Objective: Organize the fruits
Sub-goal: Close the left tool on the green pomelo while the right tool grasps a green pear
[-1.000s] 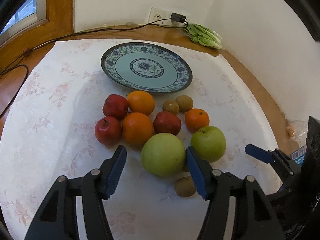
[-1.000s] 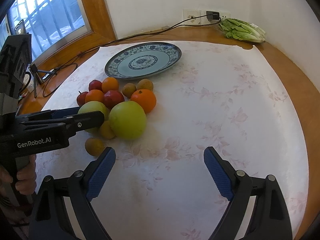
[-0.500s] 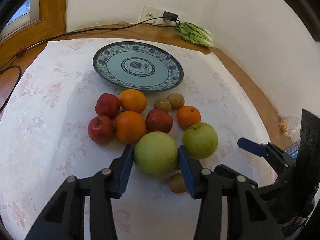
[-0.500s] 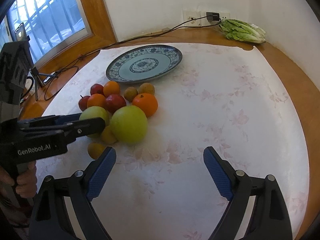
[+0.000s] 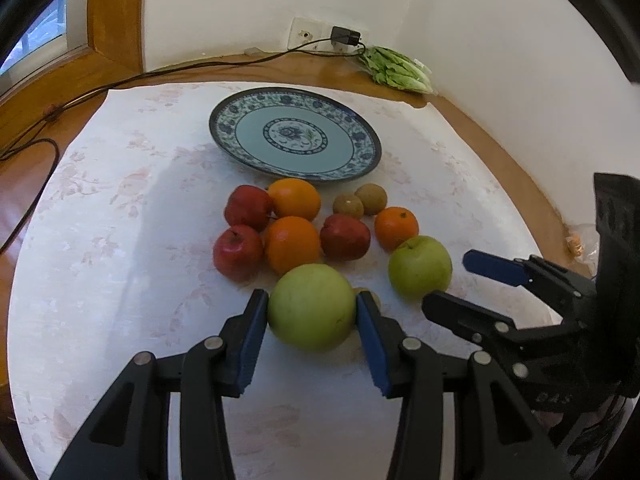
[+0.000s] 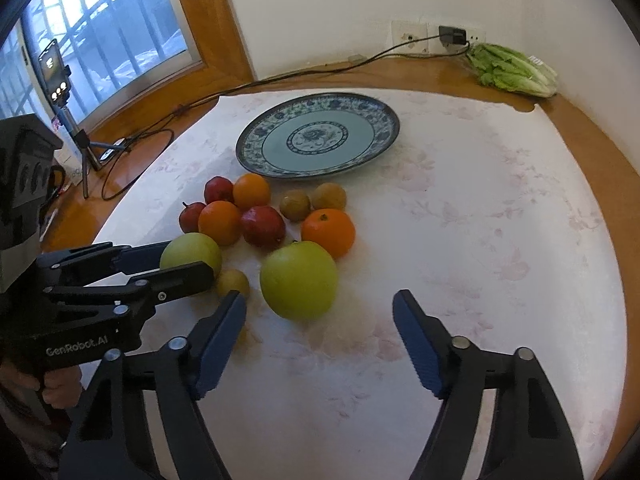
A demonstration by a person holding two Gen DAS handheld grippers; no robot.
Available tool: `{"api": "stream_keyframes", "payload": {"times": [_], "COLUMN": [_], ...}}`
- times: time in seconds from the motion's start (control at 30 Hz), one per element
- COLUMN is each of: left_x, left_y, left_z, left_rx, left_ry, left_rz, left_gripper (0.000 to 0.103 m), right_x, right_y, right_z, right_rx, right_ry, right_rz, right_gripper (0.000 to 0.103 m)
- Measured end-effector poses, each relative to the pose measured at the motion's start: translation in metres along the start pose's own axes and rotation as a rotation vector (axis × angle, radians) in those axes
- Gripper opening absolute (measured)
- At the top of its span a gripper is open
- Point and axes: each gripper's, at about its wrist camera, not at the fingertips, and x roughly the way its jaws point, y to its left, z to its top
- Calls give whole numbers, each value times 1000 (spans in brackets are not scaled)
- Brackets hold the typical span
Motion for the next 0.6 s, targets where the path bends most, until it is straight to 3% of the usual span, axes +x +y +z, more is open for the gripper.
{"api": "stream_keyframes", "payload": {"times": [0.17, 0.33, 0.6], "left_x": [-7, -12, -14], "left_y": [5, 7, 9], "left_z": [0, 2, 3], "left_rx": [5, 10, 11], "left_ry": [-14, -22, -26], "left_rz": [1, 2, 14], "left_gripper": [47, 47, 47], "right_x": [10, 14, 17], "right_y": [2, 2, 11], "right_z": [4, 4, 7], "right_rx": [15, 37, 2], "right_ry": [34, 44, 48], "right_rz": [17, 33, 10], "right_gripper": [64, 49, 49]}}
